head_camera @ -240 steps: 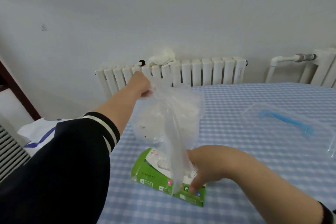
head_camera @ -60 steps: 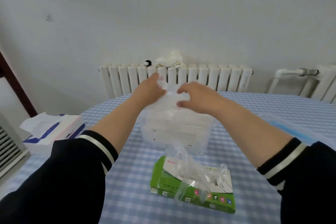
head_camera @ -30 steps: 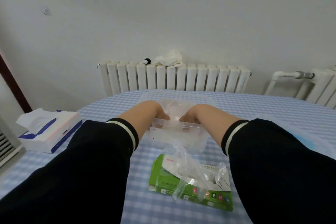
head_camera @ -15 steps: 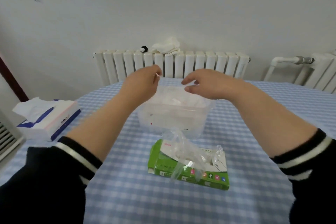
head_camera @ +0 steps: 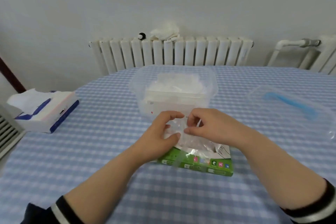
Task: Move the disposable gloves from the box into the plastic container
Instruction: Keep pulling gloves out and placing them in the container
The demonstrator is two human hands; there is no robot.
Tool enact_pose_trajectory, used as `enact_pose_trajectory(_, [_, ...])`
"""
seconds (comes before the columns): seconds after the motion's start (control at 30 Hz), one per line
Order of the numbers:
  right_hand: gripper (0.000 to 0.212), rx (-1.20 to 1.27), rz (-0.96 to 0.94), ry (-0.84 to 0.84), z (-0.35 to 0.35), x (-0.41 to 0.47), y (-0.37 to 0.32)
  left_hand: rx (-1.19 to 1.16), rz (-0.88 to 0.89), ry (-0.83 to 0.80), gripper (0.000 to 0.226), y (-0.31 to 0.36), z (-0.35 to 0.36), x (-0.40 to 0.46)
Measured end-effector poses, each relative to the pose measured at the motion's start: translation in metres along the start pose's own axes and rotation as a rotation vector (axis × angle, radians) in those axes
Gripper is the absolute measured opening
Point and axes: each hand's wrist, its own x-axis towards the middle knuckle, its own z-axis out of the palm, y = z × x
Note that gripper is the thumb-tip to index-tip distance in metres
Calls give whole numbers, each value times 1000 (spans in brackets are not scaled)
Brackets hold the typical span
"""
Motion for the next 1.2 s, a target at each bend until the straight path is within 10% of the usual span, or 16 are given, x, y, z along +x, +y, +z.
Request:
enact_pose_trajectory(0.23, [24,293,21,43,6,6,13,133,31,-34,70,-8,7,-3])
enact_pose_trajectory(0.47, [24,11,-13,118,31,3,1,187,70,-34,84,-9,8,-6])
enact_pose_trajectory(0.77, [27,1138,-25,225,12,4,2,208,8,-65,107,-8,6,-4])
enact_pose_trajectory(1.07, [26,1263,-272,261,-10,-5,1,222,-119,-87,83,-2,1,-3])
enact_pose_trajectory(1.2, [21,954,-366,332,-14,-11,5,107,-79,17,25,7,-5,2])
